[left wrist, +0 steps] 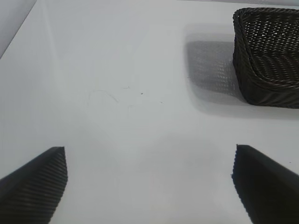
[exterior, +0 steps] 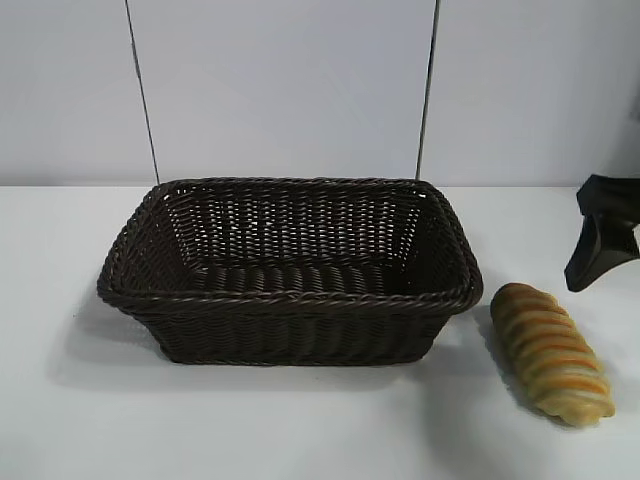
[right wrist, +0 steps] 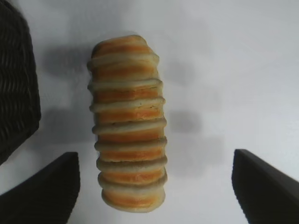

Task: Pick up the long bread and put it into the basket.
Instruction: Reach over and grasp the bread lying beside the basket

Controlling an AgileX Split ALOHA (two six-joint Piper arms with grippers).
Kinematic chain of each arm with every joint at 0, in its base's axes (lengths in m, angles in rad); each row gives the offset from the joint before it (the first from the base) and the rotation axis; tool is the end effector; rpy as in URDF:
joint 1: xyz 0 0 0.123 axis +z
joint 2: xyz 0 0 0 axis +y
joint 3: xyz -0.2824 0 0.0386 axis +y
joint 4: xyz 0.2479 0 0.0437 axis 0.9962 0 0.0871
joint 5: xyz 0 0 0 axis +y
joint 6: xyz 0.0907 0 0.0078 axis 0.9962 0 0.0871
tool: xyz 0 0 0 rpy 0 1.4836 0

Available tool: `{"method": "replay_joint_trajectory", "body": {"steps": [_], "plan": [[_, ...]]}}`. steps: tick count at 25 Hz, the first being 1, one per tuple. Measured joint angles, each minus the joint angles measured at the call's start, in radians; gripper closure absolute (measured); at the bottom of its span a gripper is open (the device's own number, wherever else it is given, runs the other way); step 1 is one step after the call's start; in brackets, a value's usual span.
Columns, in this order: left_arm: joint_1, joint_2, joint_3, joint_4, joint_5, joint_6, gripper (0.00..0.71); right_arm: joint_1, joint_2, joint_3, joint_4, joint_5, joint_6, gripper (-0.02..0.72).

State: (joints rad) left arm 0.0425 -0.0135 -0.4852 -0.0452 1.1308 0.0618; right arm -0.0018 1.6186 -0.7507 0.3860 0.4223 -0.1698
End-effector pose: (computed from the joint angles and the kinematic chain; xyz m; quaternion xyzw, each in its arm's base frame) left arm -0.0082 -0.0041 0.2675 0.0101 0.8710 0.0031 0.4911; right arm 0.2802 0.0136 0.1593 0.0761 0.9747 0.0935 0.1882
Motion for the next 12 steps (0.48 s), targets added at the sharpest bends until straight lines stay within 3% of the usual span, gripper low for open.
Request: {"method": "replay_joint_trajectory", "body": {"steps": [5,12], "plan": [[0.000,0.000,0.000,0.000,0.000,0.000,0.021,0.000,0.061,0.000,0.047,-0.034,-0.034,0.084],[0.000,0.000,0.000,-0.001,0.000,0.000,0.021,0.000,0.096,0.000,0.076,-0.050,-0.037,0.193]]}}
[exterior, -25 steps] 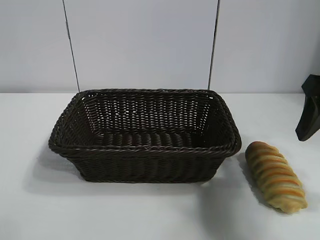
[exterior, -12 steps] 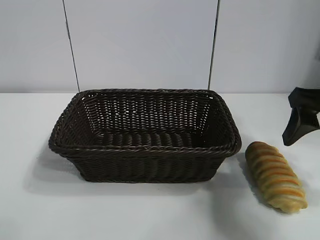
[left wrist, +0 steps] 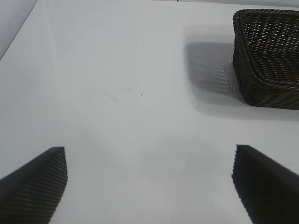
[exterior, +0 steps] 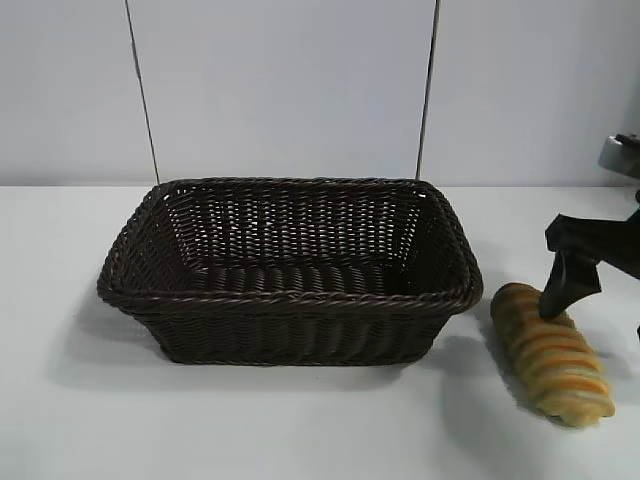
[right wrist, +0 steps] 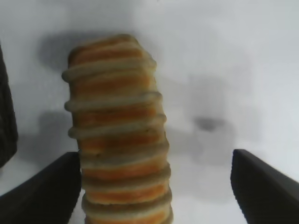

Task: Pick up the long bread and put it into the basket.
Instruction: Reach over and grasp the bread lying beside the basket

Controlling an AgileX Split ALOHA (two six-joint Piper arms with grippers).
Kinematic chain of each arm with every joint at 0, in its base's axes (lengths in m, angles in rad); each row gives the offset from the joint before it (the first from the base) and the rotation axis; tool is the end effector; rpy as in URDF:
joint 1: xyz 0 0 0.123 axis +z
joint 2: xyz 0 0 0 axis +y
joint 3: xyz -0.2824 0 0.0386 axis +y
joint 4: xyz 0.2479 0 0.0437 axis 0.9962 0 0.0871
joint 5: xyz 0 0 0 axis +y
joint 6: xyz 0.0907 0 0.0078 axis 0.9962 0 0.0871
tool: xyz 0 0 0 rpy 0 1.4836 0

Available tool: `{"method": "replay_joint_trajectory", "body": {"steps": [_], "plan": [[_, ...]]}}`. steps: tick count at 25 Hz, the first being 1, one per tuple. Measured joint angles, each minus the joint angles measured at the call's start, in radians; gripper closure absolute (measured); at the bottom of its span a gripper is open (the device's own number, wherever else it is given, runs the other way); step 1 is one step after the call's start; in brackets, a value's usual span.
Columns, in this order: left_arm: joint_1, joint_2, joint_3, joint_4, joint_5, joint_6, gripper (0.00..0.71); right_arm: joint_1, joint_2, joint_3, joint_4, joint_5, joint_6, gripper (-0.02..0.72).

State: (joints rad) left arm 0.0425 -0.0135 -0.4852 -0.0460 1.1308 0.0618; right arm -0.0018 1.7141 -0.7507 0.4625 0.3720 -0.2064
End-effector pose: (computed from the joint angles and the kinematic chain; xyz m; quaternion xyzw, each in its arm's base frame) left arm -0.0082 -0.0041 0.2675 0.0101 0.8710 0.0027 0.4911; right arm 0.2873 0.0143 0.1342 0.0982 0.9759 0.0996 0.1676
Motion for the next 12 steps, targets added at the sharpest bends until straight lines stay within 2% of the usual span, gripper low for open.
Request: {"method": "replay_joint_trajectory", "body": {"steps": [5,12], "plan": [[0.000,0.000,0.000,0.000,0.000,0.000,0.021,0.000,0.001,0.000,0.012,-0.002,0.000,0.260],[0.000,0.000,0.000,0.000,0.000,0.000,0.021,0.000,0.001,0.000,0.045,-0.004,0.000,0.303]]}}
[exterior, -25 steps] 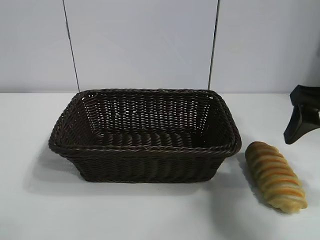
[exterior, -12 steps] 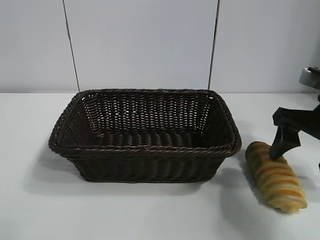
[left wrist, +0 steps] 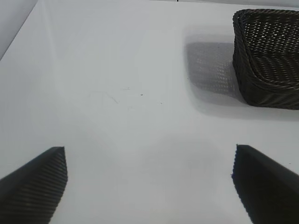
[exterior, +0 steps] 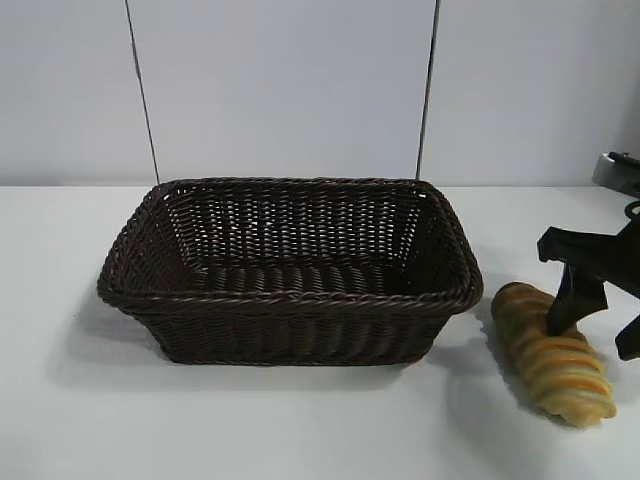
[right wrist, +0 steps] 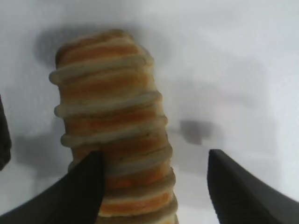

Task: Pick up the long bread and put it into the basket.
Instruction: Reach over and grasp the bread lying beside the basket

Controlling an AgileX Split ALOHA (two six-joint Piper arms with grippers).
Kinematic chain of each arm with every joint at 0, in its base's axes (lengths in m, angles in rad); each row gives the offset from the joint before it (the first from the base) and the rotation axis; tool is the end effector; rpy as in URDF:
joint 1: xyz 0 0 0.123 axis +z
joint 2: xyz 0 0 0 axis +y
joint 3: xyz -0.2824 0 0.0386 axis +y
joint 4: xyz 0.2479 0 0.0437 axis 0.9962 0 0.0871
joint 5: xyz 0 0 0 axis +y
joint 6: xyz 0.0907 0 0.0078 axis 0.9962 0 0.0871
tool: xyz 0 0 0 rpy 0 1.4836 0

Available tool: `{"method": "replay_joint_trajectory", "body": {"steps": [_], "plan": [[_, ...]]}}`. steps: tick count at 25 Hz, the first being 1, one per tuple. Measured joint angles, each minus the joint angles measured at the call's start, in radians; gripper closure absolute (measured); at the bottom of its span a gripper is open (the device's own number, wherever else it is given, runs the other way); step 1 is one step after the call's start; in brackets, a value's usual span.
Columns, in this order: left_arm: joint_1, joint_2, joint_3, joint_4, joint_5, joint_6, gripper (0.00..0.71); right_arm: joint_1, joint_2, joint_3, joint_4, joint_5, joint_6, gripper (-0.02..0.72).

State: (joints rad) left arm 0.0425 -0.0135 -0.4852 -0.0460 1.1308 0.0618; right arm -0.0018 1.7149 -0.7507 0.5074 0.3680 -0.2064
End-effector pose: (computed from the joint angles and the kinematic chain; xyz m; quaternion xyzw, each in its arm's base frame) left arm -0.0082 -0.0041 0.2675 0.0101 0.8710 0.0027 0.4911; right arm 0.2882 0.0155 0.1345 0.1178 0.9723 0.1101 0.1693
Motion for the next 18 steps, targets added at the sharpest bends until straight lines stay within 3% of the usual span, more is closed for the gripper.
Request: {"method": "replay_joint_trajectory", "body": {"steps": [6,11,18], "plan": [[0.000,0.000,0.000,0.000,0.000,0.000,0.021,0.000,0.000,0.000,0.032,0.001,-0.001,0.297],[0.000,0.000,0.000,0.000,0.000,0.000,0.021,0.000,0.000,0.000,0.043,0.005,-0.001,0.227],[0.000,0.000,0.000,0.000,0.000,0.000,0.021,0.031,0.000,0.000,0.072,0.002,-0.016,0.218]]}}
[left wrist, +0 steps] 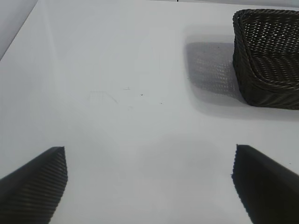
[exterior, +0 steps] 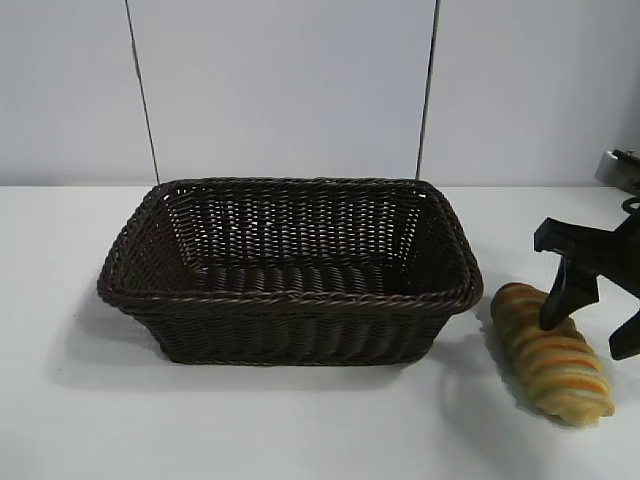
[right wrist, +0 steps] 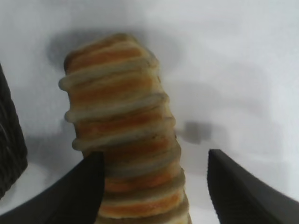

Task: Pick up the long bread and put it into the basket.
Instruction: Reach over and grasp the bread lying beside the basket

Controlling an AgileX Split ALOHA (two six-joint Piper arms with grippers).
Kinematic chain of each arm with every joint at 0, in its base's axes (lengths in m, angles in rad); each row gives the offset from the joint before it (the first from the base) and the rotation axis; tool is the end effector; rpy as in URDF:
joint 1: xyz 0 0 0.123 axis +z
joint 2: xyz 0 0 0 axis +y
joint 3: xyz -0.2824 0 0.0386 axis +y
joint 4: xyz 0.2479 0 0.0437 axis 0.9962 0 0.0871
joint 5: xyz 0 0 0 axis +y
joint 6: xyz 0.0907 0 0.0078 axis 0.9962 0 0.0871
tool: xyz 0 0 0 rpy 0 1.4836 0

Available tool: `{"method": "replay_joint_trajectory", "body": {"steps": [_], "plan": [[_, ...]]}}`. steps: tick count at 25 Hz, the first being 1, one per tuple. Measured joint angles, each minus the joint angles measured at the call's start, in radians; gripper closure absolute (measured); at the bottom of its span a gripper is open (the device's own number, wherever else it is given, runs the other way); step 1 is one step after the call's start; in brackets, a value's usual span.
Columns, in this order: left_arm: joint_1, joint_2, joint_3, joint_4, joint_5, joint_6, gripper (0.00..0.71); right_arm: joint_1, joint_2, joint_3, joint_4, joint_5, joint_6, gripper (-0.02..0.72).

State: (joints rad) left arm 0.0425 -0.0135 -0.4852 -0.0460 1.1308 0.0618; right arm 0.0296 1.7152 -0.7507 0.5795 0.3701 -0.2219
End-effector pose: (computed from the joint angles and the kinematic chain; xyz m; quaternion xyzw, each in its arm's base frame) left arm -0.0082 -0.0041 0.2675 0.0101 0.8710 0.0027 0.4911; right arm 0.2883 0.0266 0.1352 0.1257 0.9692 0.1294 0.1675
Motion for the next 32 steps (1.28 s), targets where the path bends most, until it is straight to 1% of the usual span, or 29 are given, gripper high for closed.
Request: {"method": "replay_joint_trajectory", "body": {"steps": [4,8,11,15,17,18,20,22,23,26,30,32], "plan": [[0.000,0.000,0.000,0.000,0.000,0.000,0.021,0.067,0.001,0.000,0.004,-0.024,0.004,0.218],[0.000,0.000,0.000,0.000,0.000,0.000,0.021,0.079,0.001,0.000,-0.002,-0.029,0.019,0.218],[0.000,0.000,0.000,0.000,0.000,0.000,0.021,0.079,0.004,0.000,-0.023,-0.030,0.022,0.218],[-0.002,0.000,0.000,0.000,0.000,0.000,0.021,0.079,0.029,0.000,-0.074,-0.028,0.062,0.234],[-0.003,0.000,0.000,0.000,0.000,0.000,0.021,0.079,0.042,-0.001,-0.086,-0.026,0.088,0.276],[-0.003,0.000,0.000,0.000,0.000,0.000,0.021,0.079,0.043,-0.001,-0.089,-0.026,0.092,0.320],[-0.003,0.000,0.000,0.000,0.000,0.000,0.021,0.079,0.044,-0.001,-0.093,-0.026,0.099,0.431],[-0.003,0.000,0.000,0.000,0.000,0.000,0.021,0.079,0.044,-0.001,-0.096,-0.025,0.100,0.526],[-0.003,0.000,0.000,0.000,0.000,0.000,0.021,0.079,0.044,-0.001,-0.096,-0.024,0.102,0.563],[-0.003,0.000,0.000,0.000,0.000,0.000,0.021,0.079,0.045,-0.012,-0.101,-0.001,0.102,0.599],[-0.003,0.000,0.000,0.000,0.000,0.000,0.021,0.079,0.047,-0.063,-0.126,0.087,0.104,0.608],[-0.003,0.000,0.000,0.000,0.000,0.000,0.021,0.079,0.041,-0.097,-0.140,0.126,0.118,0.610]]}}
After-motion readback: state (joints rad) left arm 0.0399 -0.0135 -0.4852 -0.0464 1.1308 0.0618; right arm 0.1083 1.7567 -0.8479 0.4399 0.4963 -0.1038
